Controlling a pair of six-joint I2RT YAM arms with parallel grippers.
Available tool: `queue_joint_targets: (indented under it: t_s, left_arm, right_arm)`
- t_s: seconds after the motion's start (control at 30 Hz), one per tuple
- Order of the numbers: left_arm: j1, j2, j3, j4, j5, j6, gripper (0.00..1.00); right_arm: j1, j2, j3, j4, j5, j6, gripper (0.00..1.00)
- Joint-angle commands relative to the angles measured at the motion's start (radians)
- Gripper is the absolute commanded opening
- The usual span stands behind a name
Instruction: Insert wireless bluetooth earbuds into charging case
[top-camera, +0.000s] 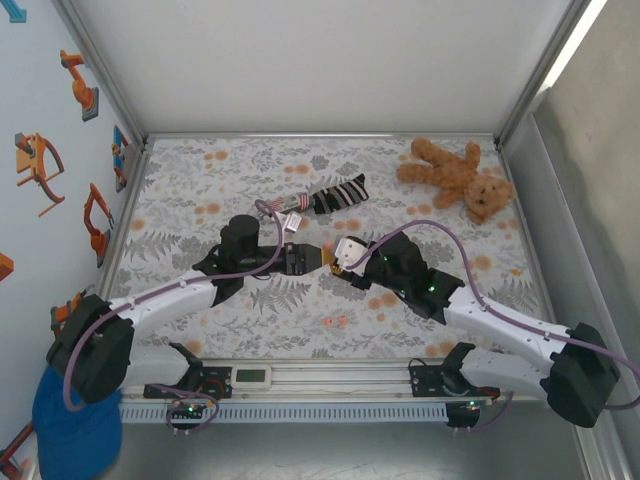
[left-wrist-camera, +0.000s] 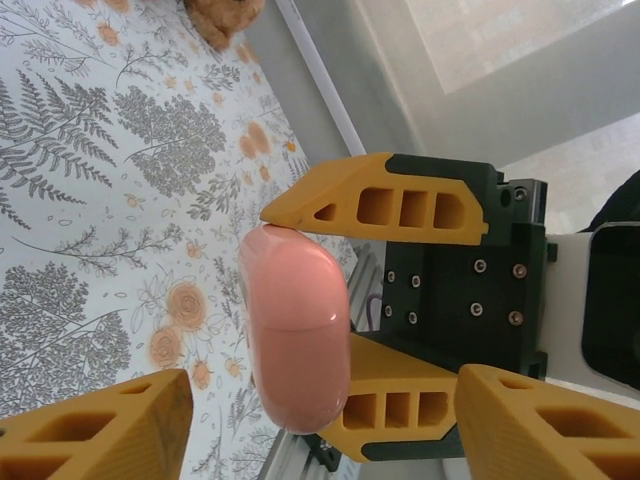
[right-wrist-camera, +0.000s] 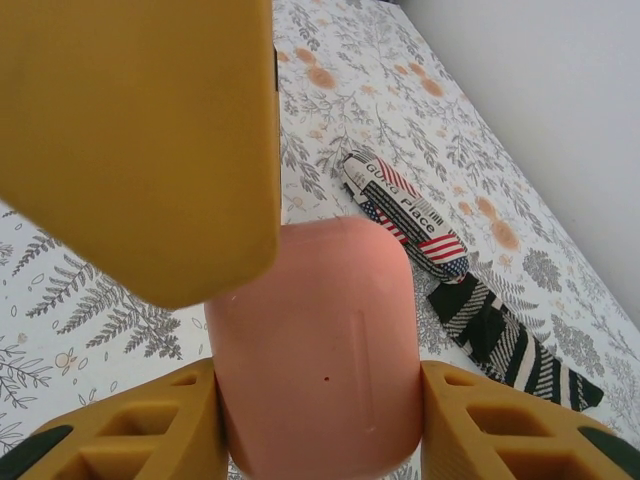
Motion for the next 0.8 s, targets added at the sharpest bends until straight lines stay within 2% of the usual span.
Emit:
queue_joint_targets:
  t_s: [0.0,0.23,0.57,0.77]
  left_arm:
    - [-0.005,0.011,0.036,0.034,0.004,0.025,0.65]
    - [-0.009,0.048,0.059,0.033,0.014,0.027,0.54]
    - [-0.018,0.086,0.066,0.046,0.015,0.021,0.43]
    - [-0.02,0.107,0.081,0.017,0.012,0.039,0.32]
  right_arm:
    - [-0.004,-0.006,0.009,0.0,0.018,0.003,0.45]
    - [-0.004,0.017,0.022,-0.007,0.013,0.005,0.45]
    - [-0.003,0.033,0.03,-0.012,0.028,0.005,0.44]
    - [-0.004,0.046,0.033,-0.018,0.035,0.006,0.44]
